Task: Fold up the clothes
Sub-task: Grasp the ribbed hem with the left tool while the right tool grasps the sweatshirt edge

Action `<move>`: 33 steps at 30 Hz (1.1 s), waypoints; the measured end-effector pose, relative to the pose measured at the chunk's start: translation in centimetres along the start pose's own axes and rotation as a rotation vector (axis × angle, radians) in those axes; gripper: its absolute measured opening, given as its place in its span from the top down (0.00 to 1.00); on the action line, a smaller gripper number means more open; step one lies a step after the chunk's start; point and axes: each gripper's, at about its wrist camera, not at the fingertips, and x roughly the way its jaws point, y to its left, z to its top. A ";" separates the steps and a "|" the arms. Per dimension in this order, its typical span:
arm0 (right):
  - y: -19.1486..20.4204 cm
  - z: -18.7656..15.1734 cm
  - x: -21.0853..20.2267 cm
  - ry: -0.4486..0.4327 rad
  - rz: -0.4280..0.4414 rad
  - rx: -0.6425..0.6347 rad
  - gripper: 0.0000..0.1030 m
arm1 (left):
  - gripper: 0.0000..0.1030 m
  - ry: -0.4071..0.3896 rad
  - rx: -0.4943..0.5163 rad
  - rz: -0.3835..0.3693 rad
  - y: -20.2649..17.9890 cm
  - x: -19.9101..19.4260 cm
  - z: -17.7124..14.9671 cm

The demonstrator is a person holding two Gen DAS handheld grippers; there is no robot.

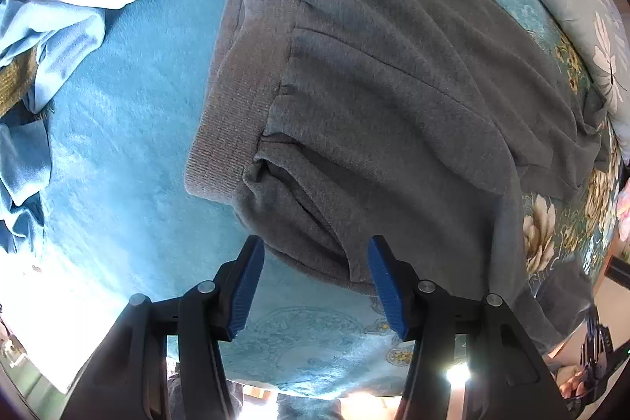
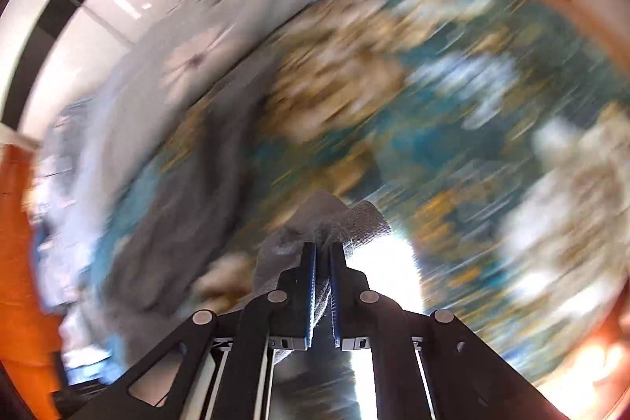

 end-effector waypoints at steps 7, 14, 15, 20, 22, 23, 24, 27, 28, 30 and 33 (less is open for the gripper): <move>-9.5 3.1 0.0 -0.009 -0.161 0.133 0.93 | 0.45 0.001 -0.080 0.017 1.1 1.5 -0.5; -13.4 1.9 3.2 0.072 -0.176 0.254 0.94 | 0.45 0.004 -0.260 -0.059 3.5 3.3 -0.6; -13.5 1.9 3.1 0.073 -0.170 0.257 0.92 | 0.45 -0.004 -0.277 -0.071 3.7 3.5 -0.6; -13.1 1.8 0.8 0.040 -0.142 0.232 0.91 | 0.45 -0.029 -0.345 -0.122 4.6 4.0 -0.7; -13.1 1.1 0.0 0.037 -0.140 0.229 0.80 | 0.45 -0.054 -0.397 -0.162 4.9 3.8 -0.8; -13.2 0.7 -0.1 0.047 -0.138 0.235 0.79 | 0.45 -0.067 -0.426 -0.187 5.1 3.7 -0.8; -13.4 0.2 -0.1 0.061 -0.132 0.244 0.78 | 0.45 -0.080 -0.453 -0.207 5.3 3.6 -0.8; -13.7 -1.3 1.1 0.127 -0.078 0.290 0.76 | 0.45 -0.107 -0.501 -0.218 5.5 3.4 -0.9; -13.7 -1.6 1.6 0.141 -0.060 0.303 0.76 | 0.46 -0.113 -0.511 -0.216 5.5 3.4 -0.9; -13.5 -1.9 2.6 0.154 -0.022 0.332 0.72 | 0.59 -0.126 -0.522 -0.203 5.4 3.3 -0.9; -13.7 -2.2 4.2 0.177 0.002 0.379 0.69 | 0.77 -0.149 -0.564 -0.166 5.2 3.2 -0.8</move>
